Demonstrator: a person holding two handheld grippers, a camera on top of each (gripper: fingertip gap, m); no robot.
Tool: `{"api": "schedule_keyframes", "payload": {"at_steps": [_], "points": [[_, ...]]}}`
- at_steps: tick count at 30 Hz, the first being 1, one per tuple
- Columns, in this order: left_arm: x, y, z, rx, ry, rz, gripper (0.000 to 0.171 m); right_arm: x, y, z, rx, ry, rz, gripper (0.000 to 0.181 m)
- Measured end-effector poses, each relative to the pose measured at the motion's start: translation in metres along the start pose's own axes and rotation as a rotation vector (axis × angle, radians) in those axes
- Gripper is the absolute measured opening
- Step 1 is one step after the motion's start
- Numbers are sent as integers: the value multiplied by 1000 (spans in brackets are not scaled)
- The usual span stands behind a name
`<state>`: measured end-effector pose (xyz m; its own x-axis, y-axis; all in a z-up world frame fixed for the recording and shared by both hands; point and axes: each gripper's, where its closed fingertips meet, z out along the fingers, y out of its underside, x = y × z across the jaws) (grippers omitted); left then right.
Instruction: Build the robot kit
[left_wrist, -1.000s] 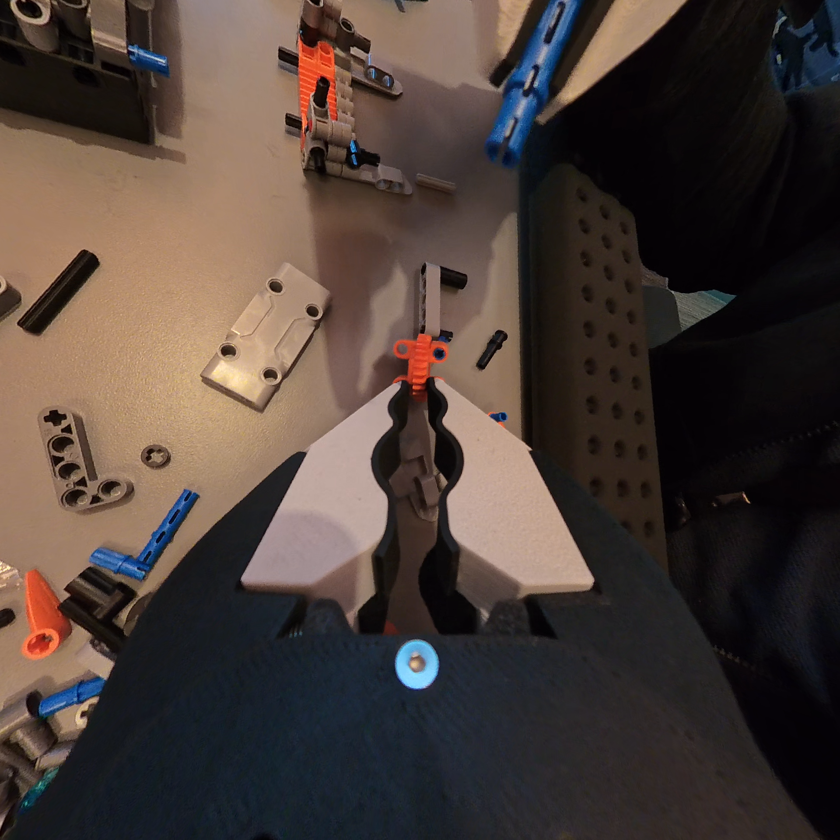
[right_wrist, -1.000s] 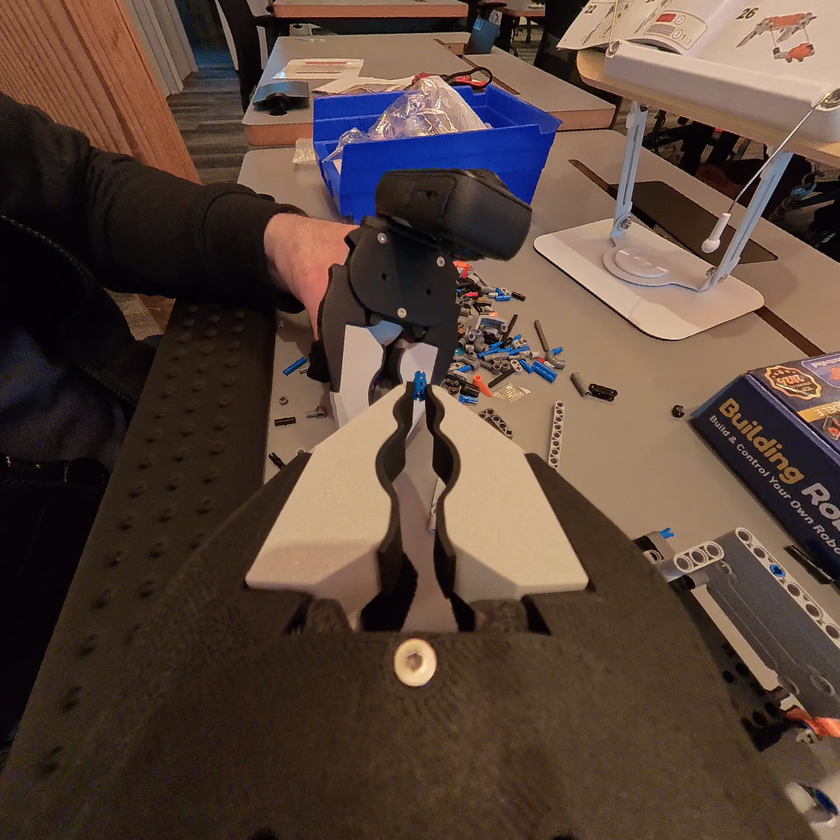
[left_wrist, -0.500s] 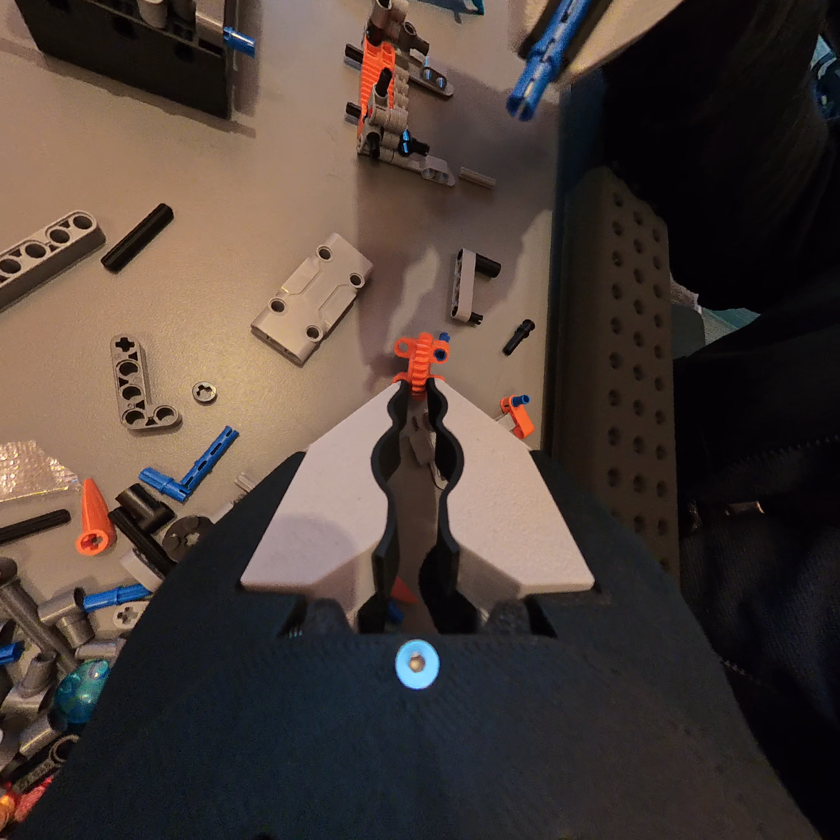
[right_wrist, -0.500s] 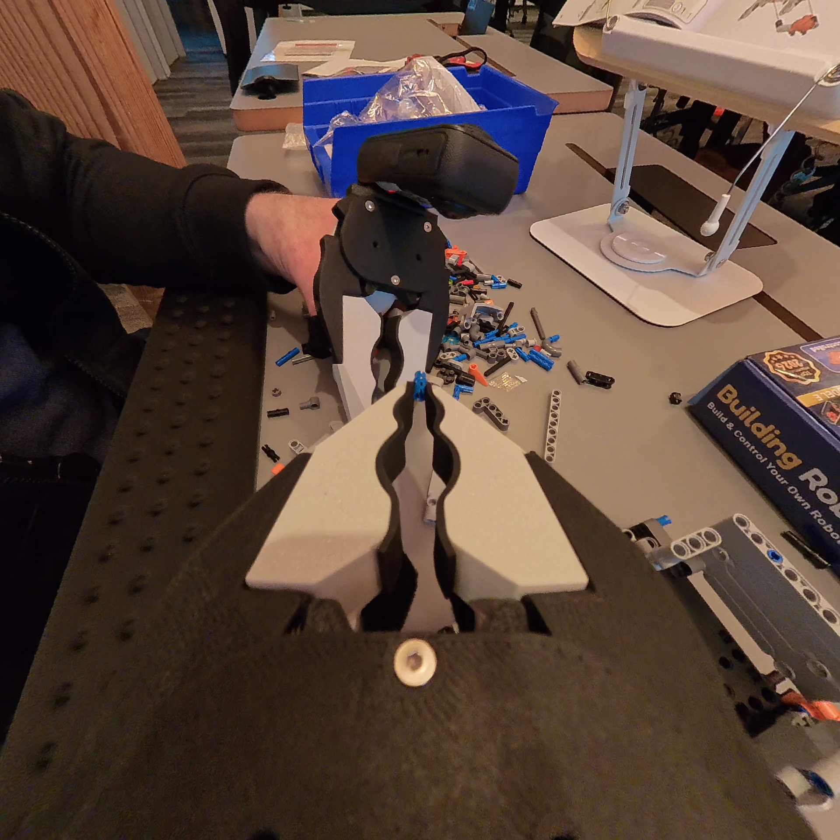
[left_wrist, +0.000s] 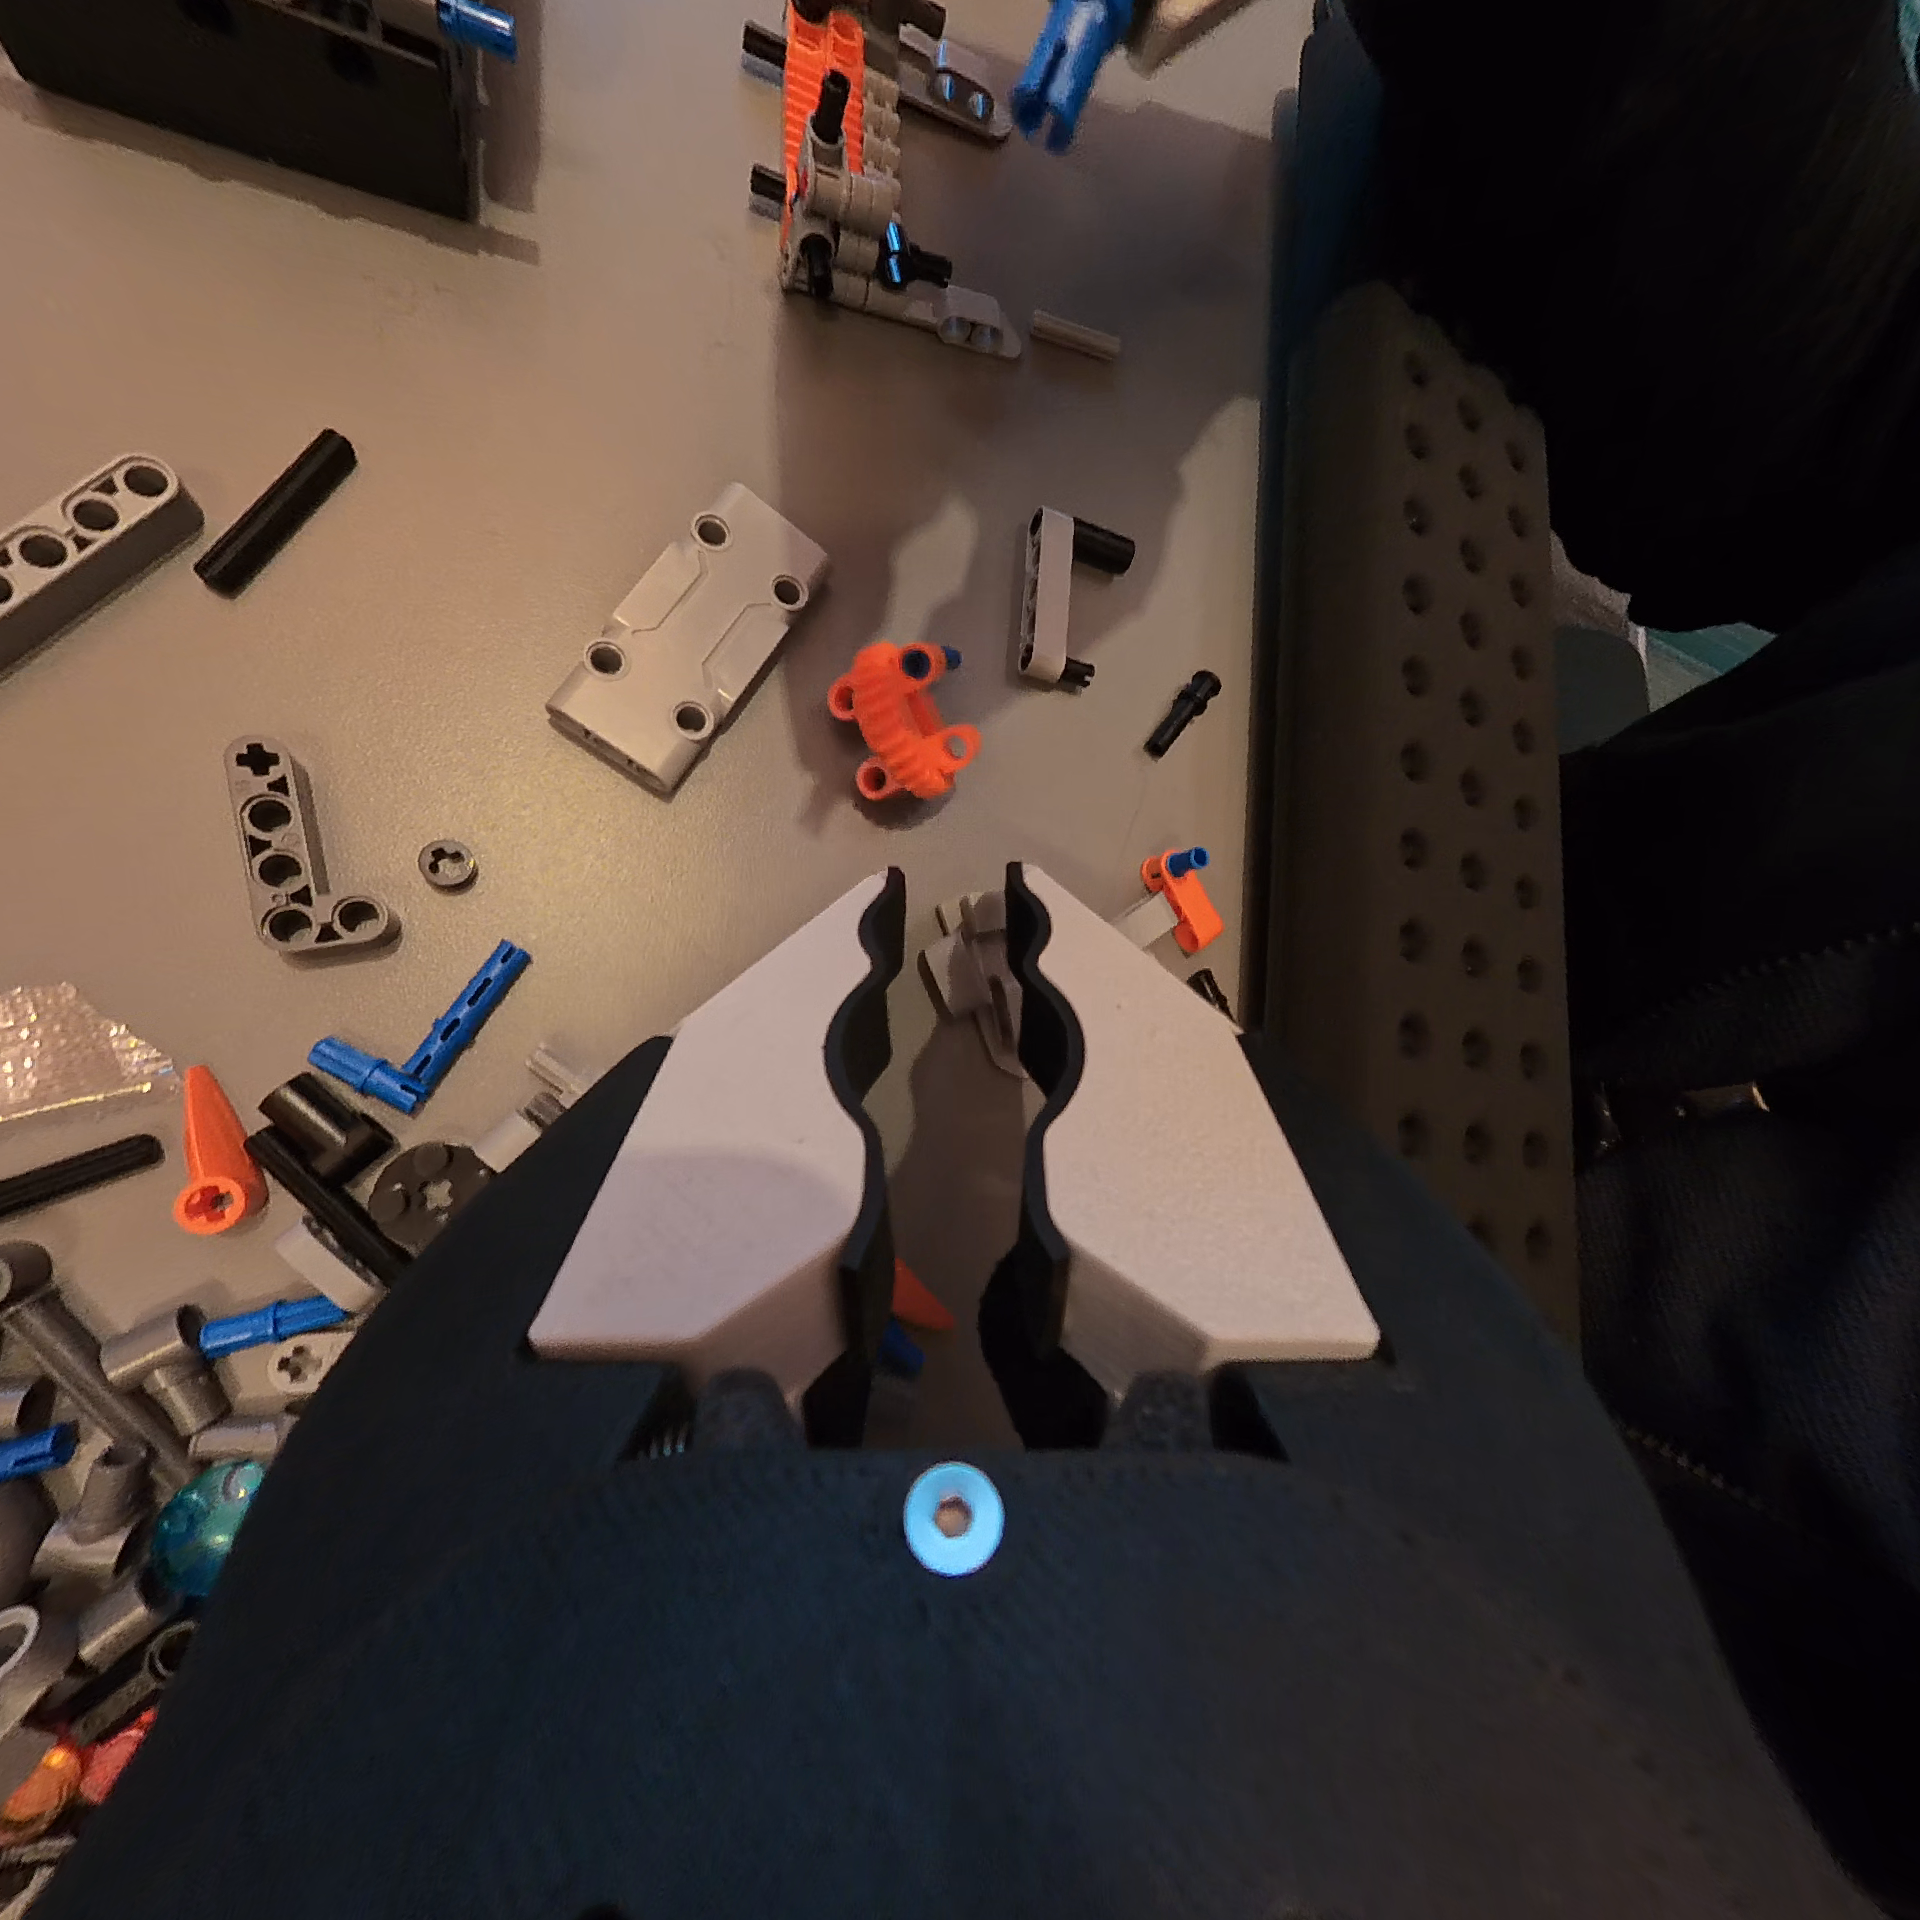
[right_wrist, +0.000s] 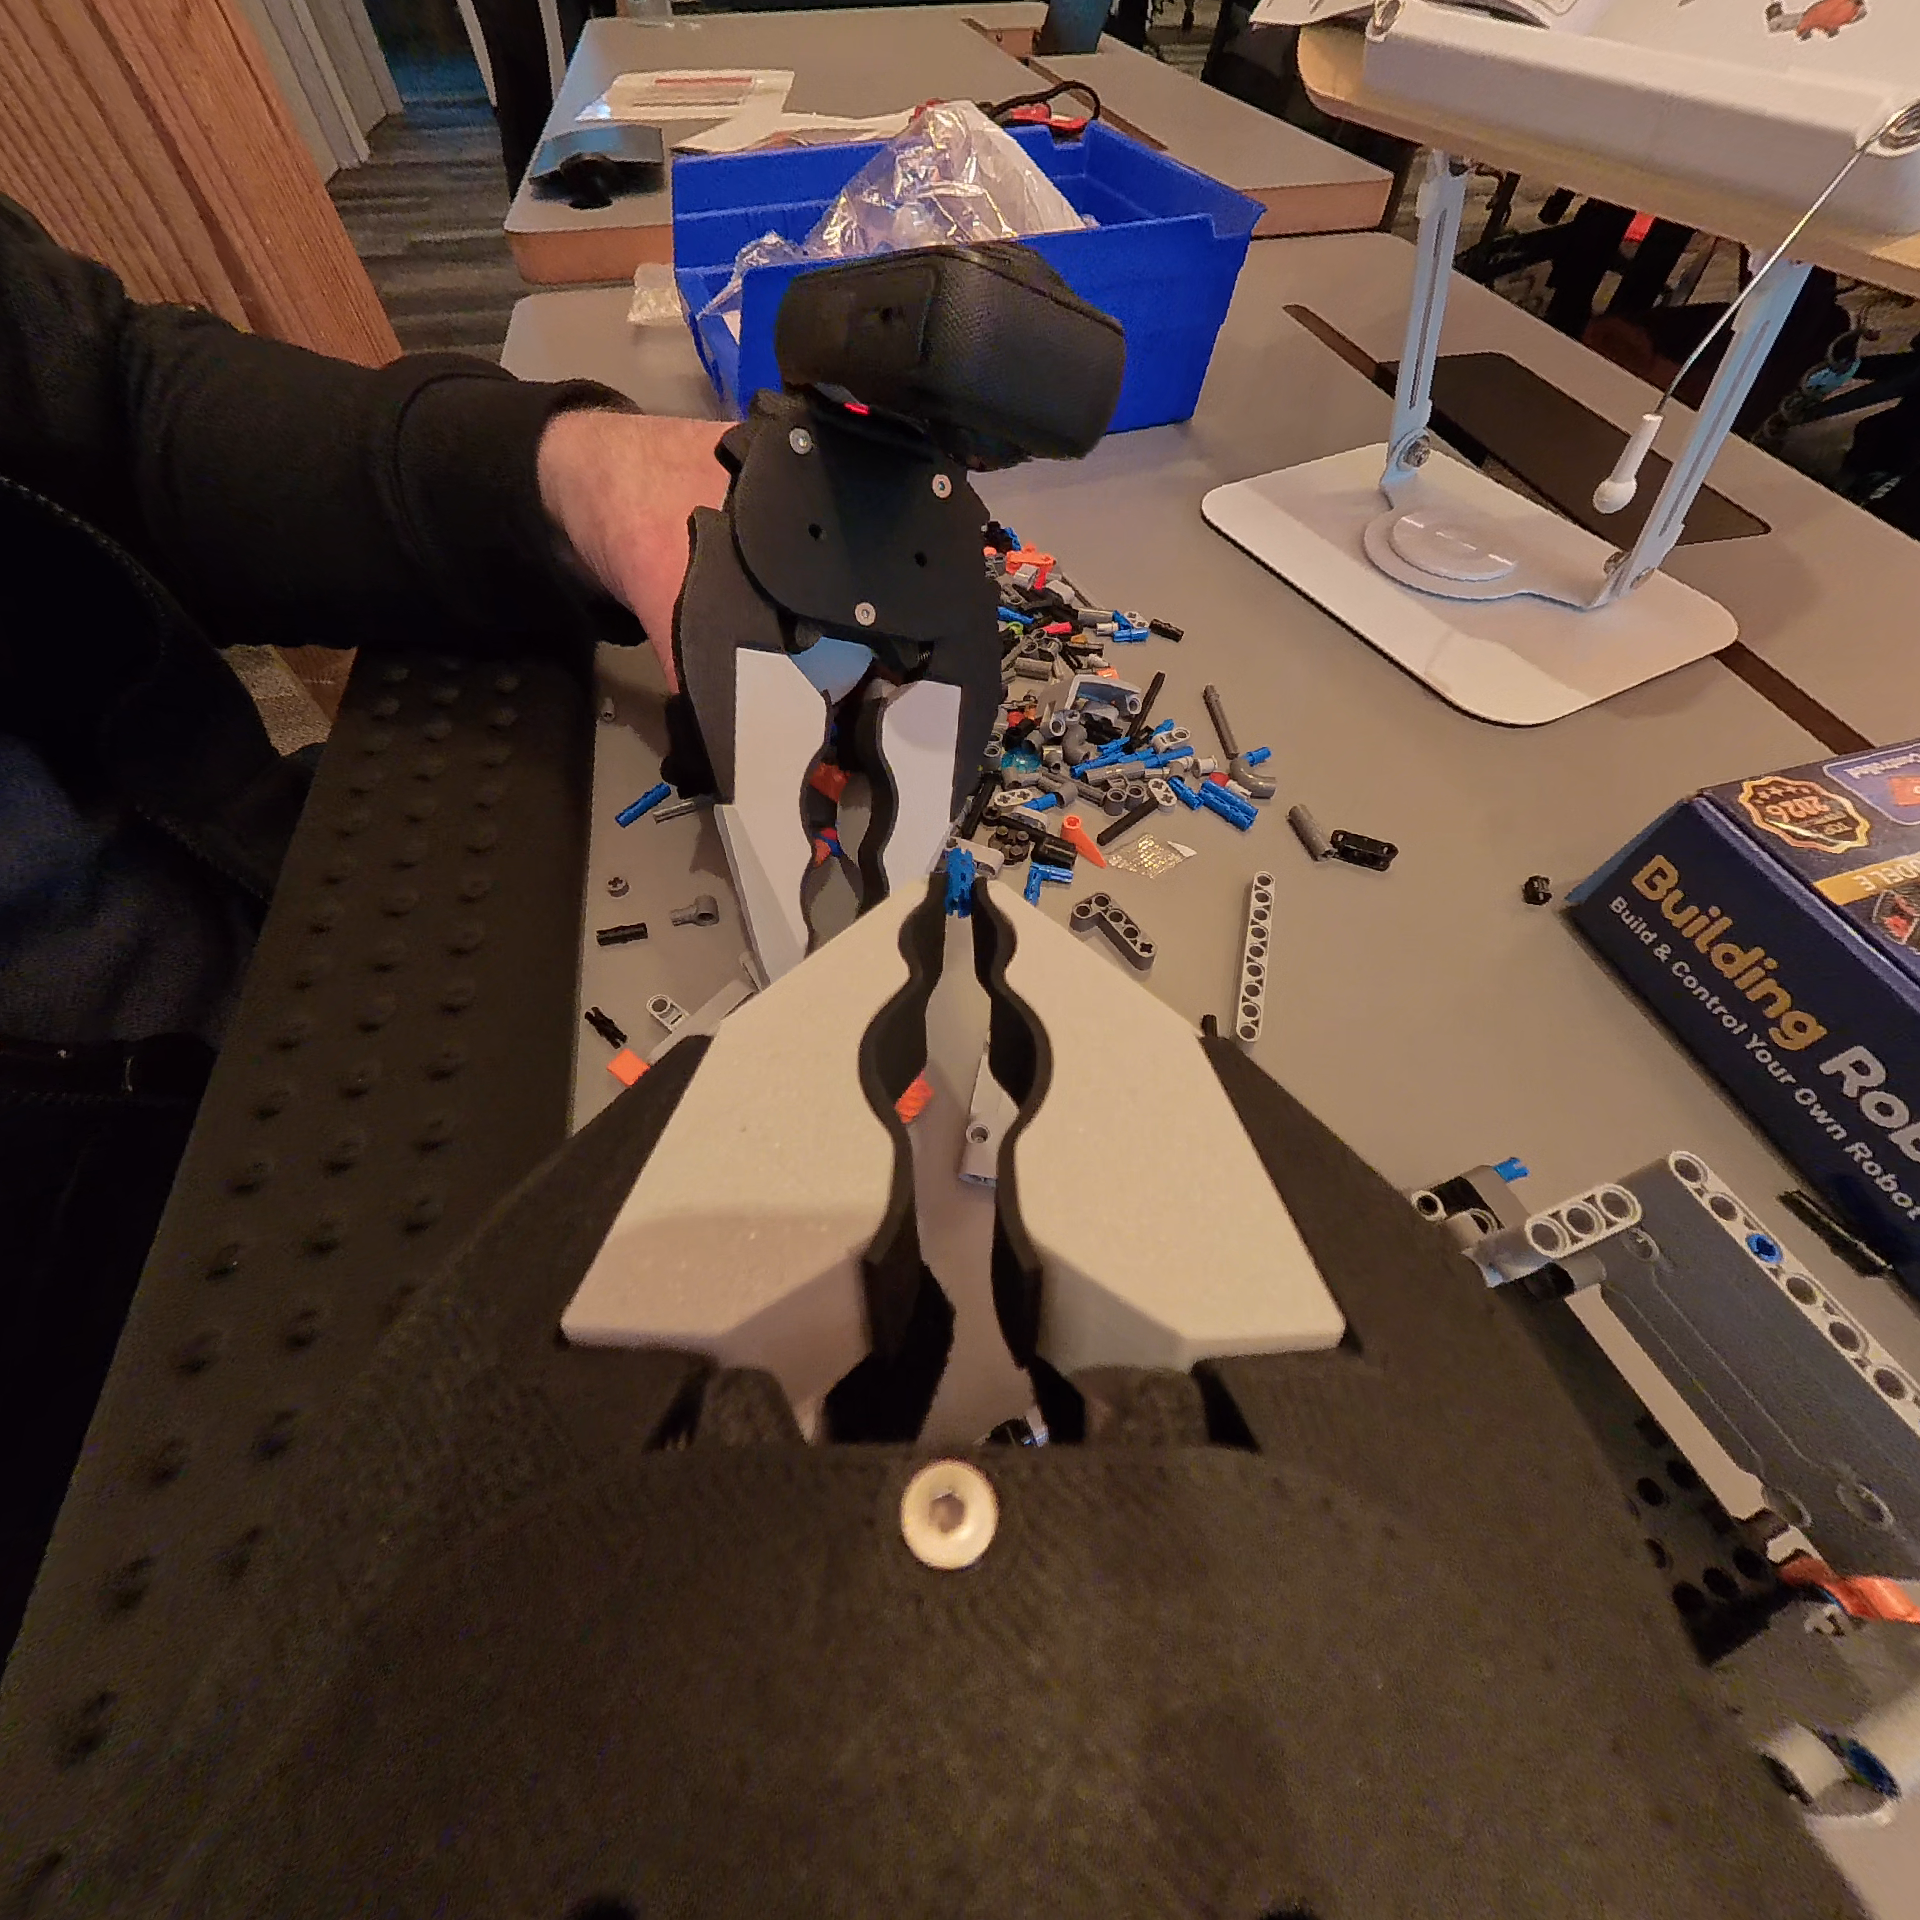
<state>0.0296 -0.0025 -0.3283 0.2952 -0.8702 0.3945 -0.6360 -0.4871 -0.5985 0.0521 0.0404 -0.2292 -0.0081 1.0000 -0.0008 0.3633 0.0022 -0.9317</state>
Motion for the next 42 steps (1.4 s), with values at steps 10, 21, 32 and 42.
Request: {"api": "schedule_keyframes", "payload": {"at_steps": [10, 21, 32, 42], "points": [[0, -15, 1, 59, -18, 29, 21, 0, 1, 1, -4, 0, 2, 2], [-4, -24, 13, 88, 15, -65, 17, -1, 2, 2, -10, -7, 2, 3], [-3, -23, 10, 102, 27, -75, 14, 0, 5, 4, -19, -10, 12, 2], [-6, -27, -3, 158, 26, -89, 13, 1, 9, 6, -35, -14, 22, 2]]}}
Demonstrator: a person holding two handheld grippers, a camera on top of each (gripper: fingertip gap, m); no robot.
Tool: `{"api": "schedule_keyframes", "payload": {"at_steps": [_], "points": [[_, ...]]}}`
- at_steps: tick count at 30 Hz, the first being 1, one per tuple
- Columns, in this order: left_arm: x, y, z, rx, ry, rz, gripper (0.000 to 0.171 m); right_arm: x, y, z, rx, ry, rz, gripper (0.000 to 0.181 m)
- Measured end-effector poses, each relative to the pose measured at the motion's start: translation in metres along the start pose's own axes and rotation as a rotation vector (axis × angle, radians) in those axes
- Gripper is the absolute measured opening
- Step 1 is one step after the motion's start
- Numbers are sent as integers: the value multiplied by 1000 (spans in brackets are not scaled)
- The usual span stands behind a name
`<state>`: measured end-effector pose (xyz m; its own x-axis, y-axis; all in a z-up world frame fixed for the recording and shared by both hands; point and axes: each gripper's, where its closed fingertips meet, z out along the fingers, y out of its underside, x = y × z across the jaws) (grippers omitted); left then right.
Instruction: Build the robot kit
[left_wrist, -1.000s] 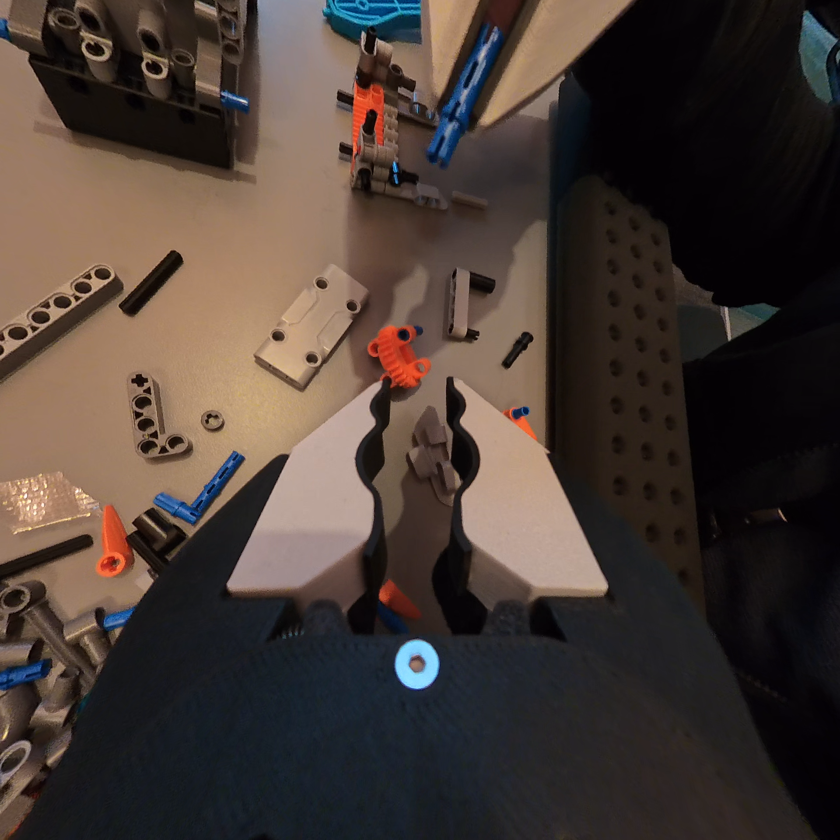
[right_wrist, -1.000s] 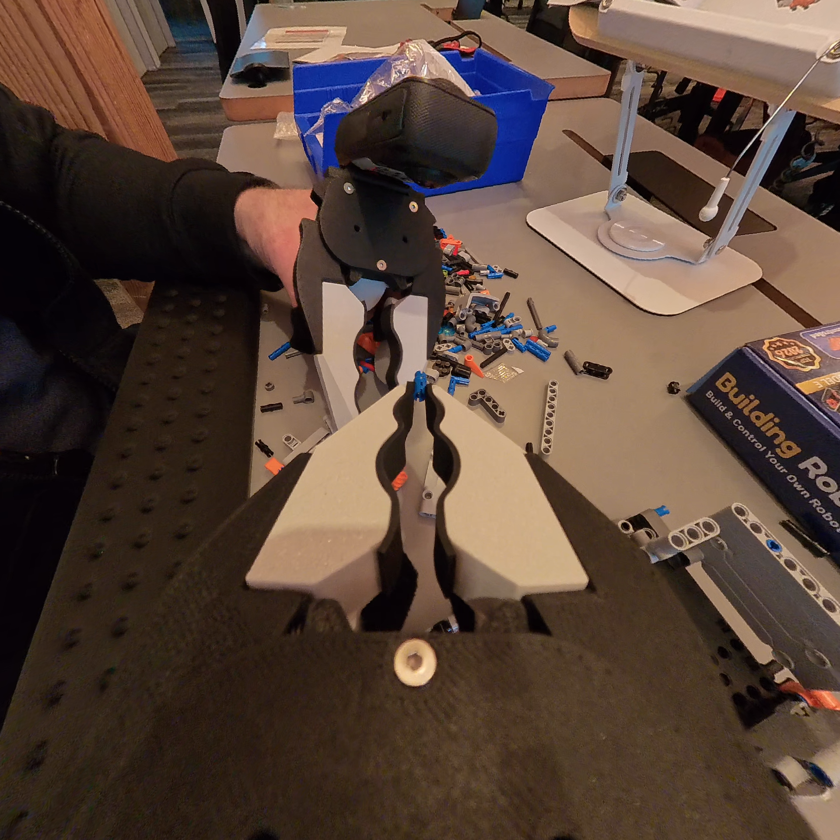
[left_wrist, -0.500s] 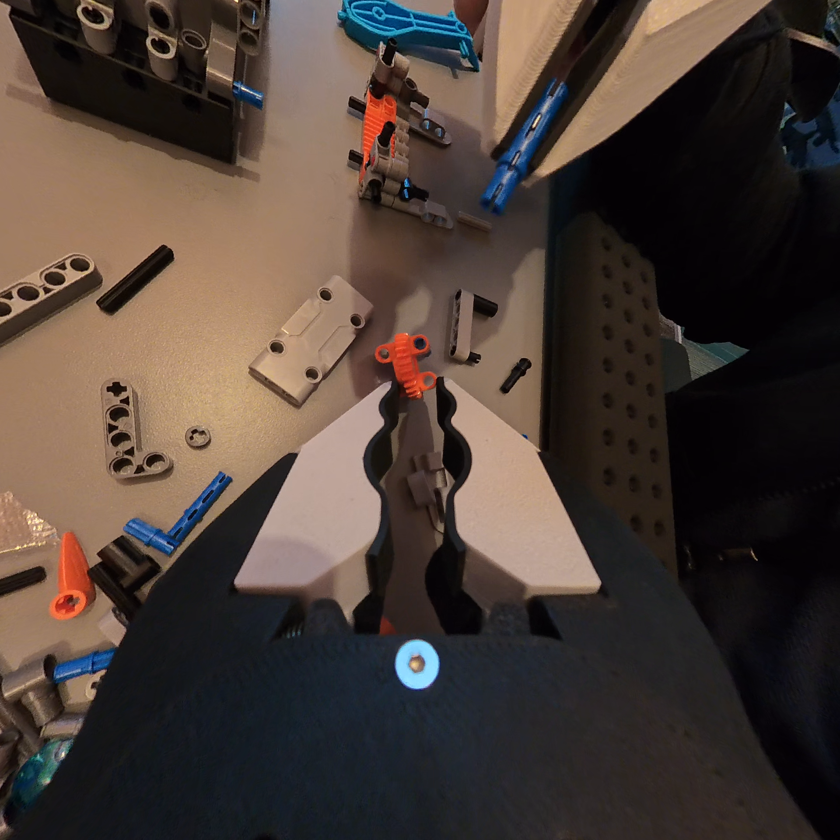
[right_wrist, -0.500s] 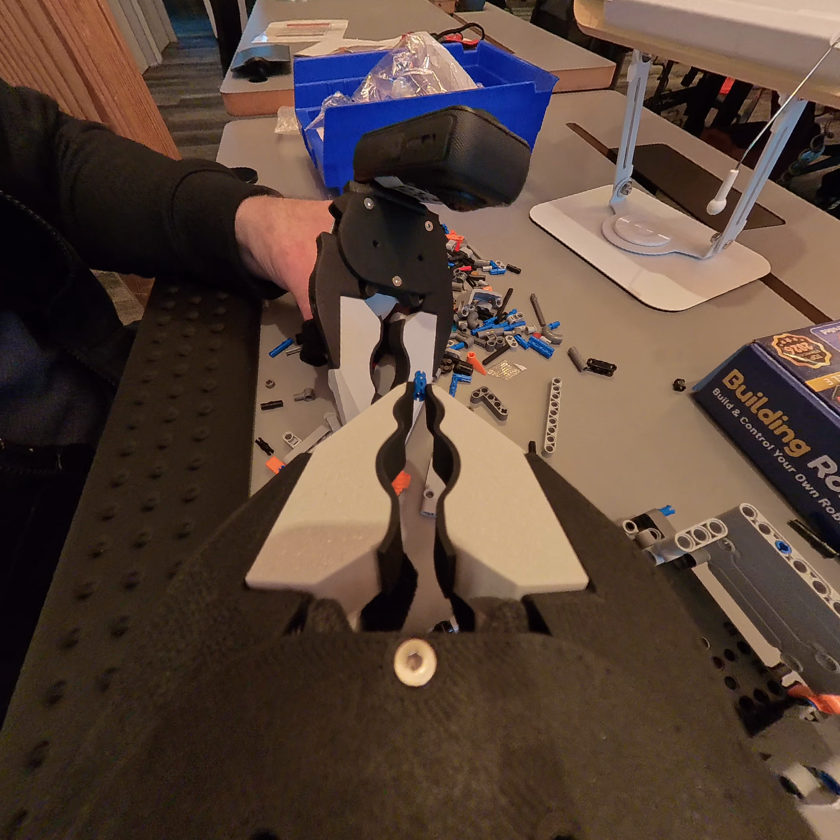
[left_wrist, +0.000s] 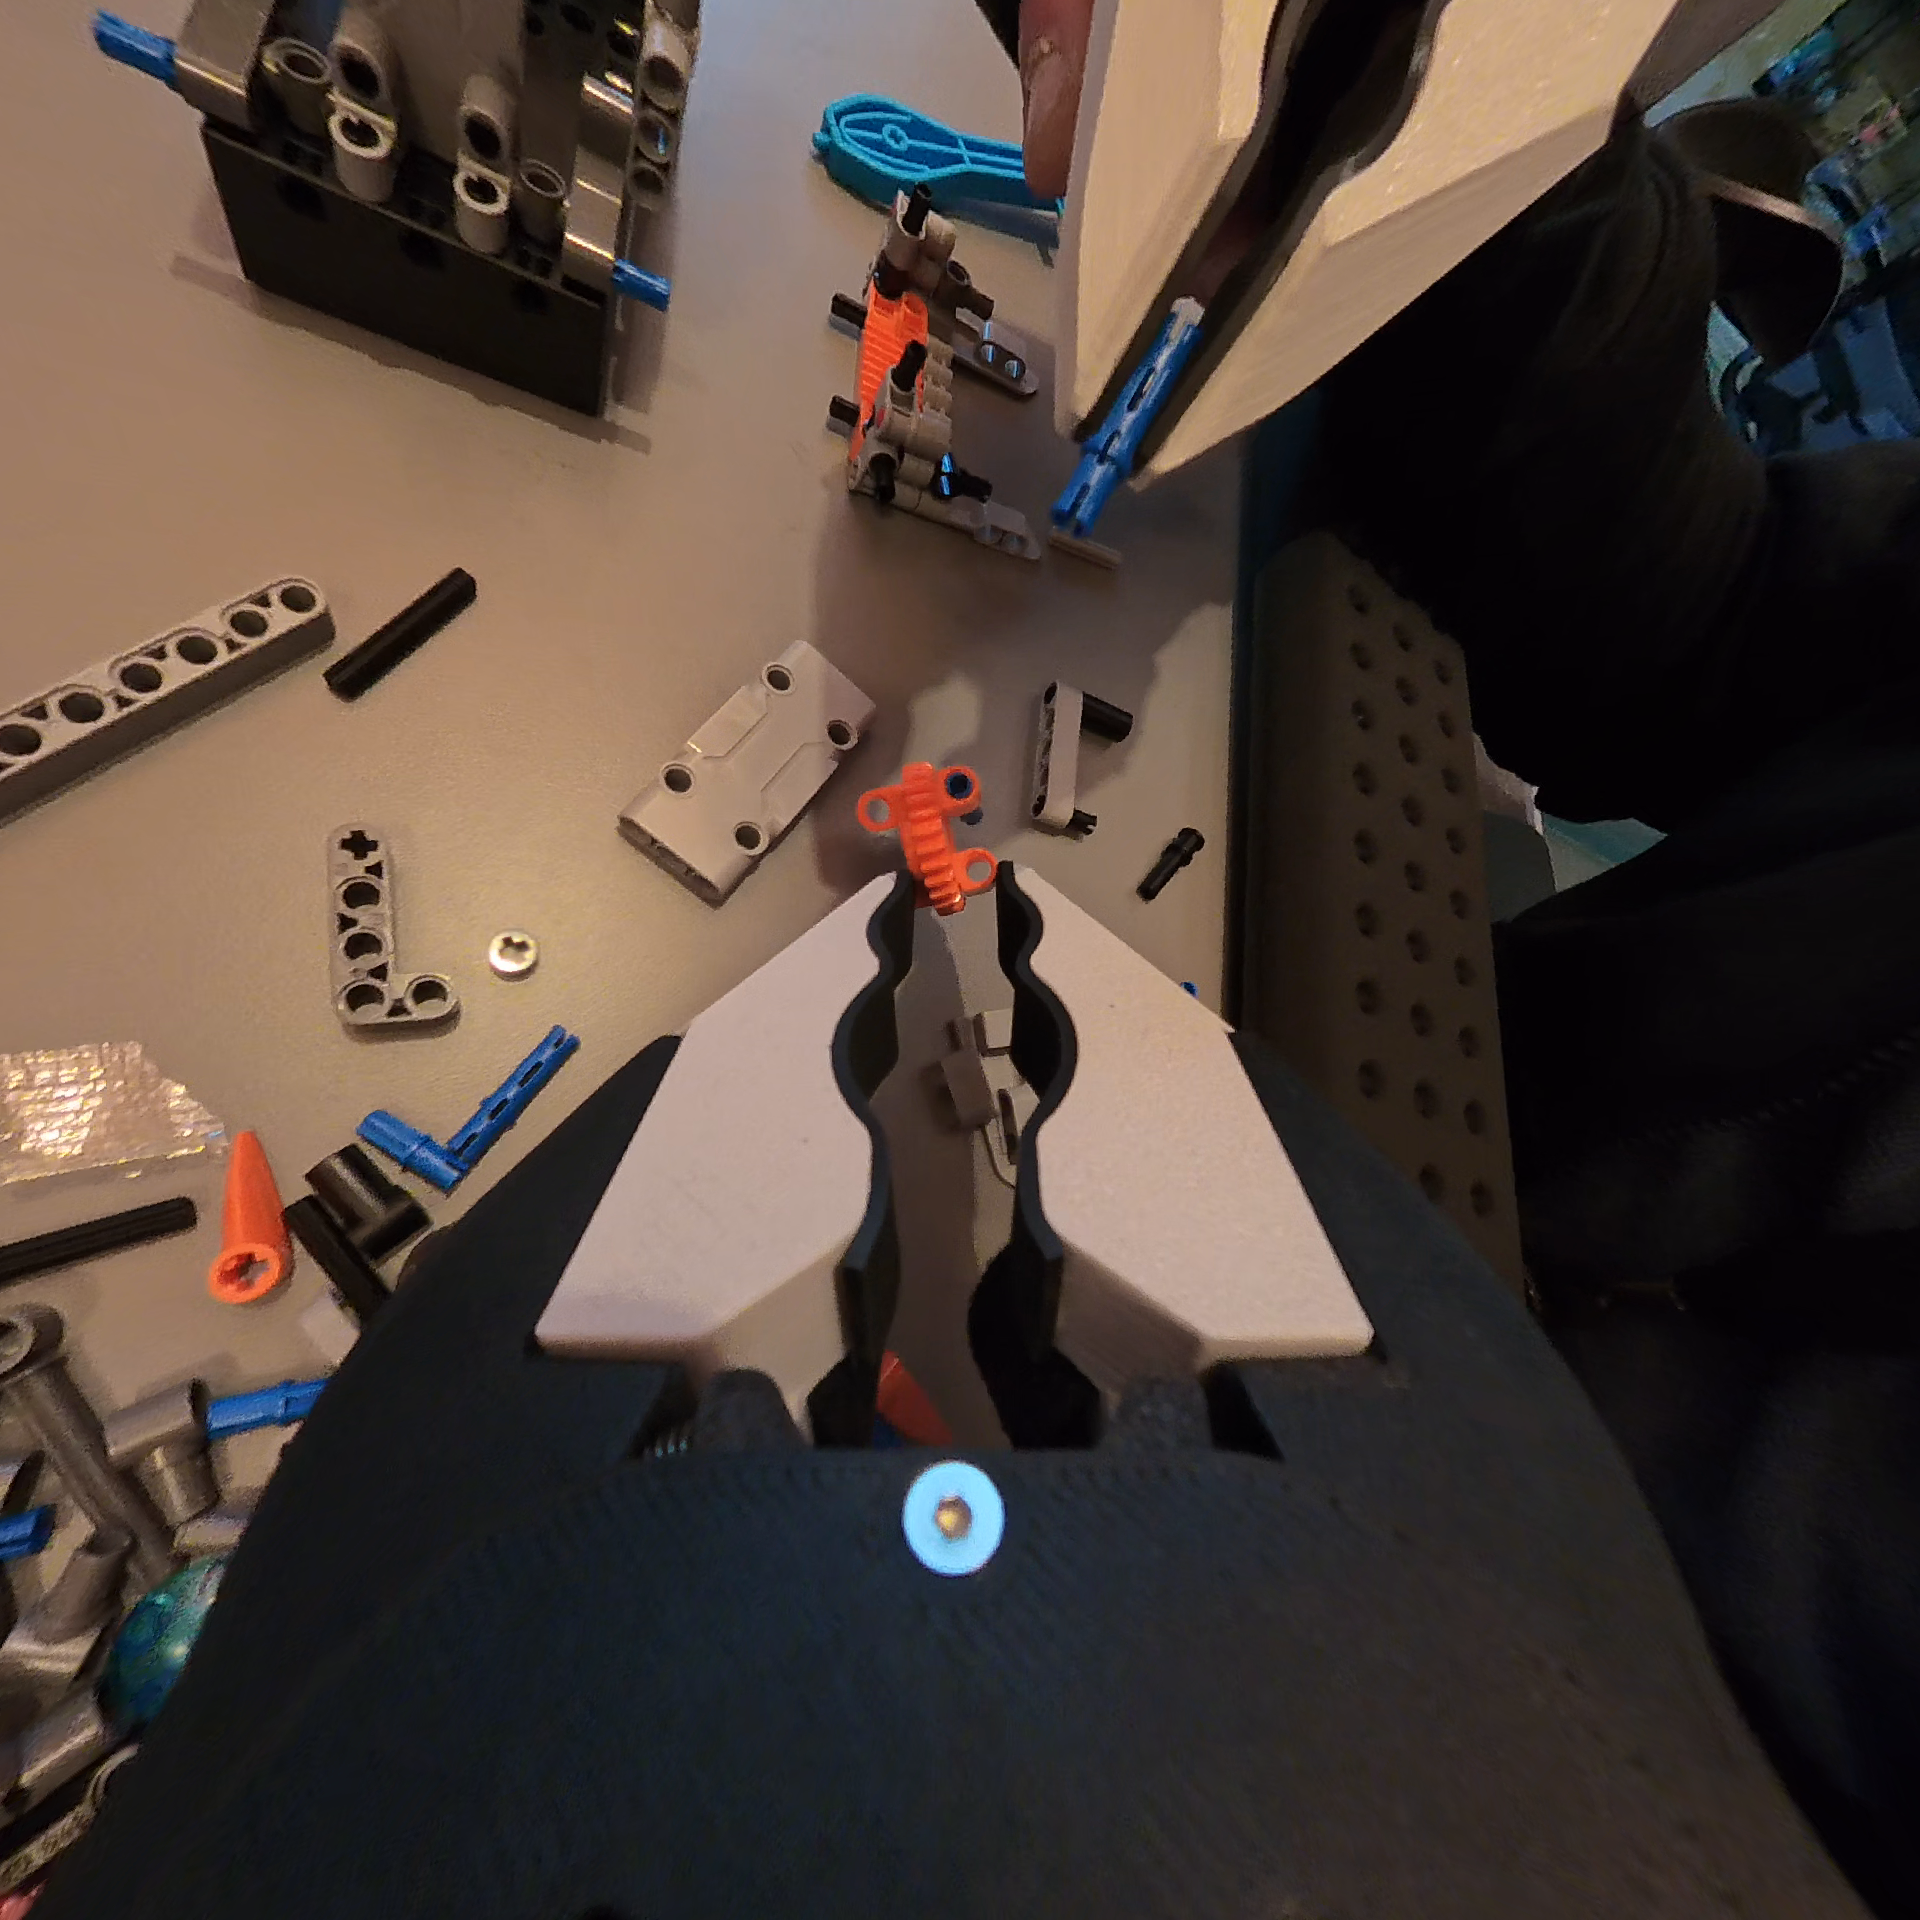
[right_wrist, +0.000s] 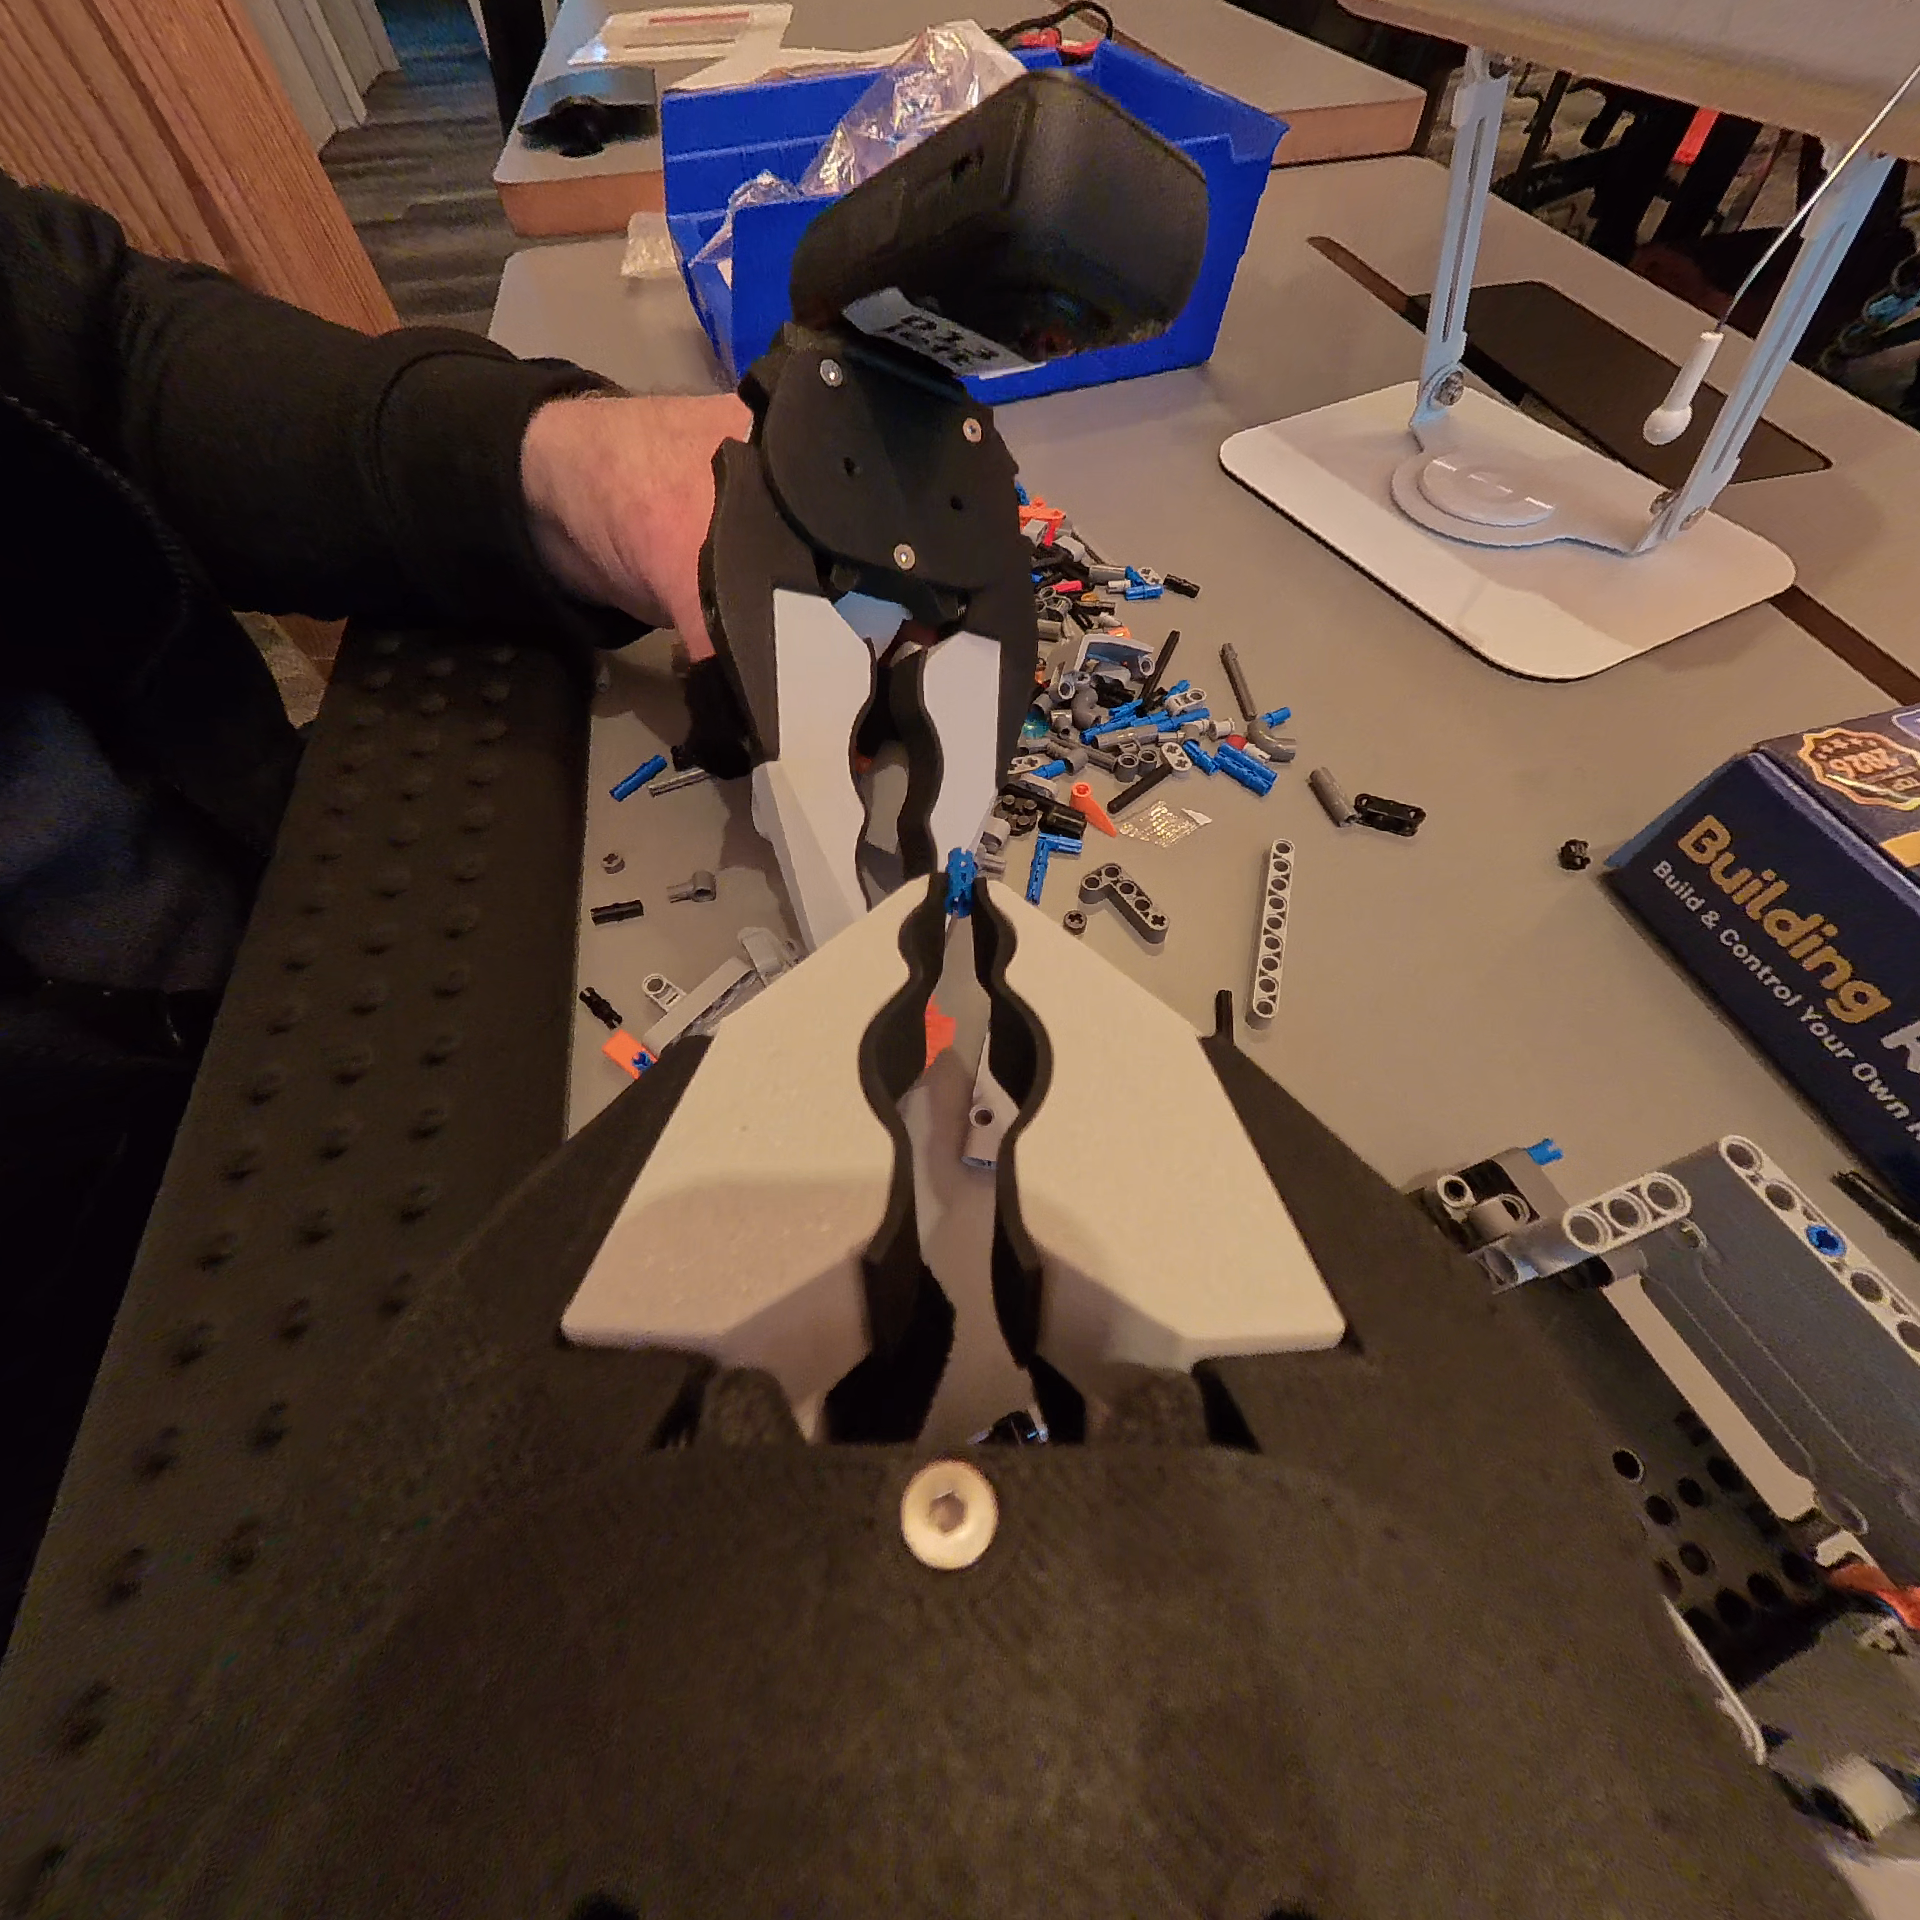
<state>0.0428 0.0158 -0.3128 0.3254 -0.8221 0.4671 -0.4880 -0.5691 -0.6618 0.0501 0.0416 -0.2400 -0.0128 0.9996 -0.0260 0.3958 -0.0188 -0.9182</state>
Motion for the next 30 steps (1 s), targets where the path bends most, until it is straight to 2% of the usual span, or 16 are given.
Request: {"api": "schedule_keyframes", "payload": {"at_steps": [16, 30], "points": [[-13, -20, -30, 154, -47, -27, 13, 1, 6, 2, -22, -14, 20, 2], [-18, -30, -42, 234, -65, -34, 13, -3, 10, 5, -45, -37, 19, 2]]}}
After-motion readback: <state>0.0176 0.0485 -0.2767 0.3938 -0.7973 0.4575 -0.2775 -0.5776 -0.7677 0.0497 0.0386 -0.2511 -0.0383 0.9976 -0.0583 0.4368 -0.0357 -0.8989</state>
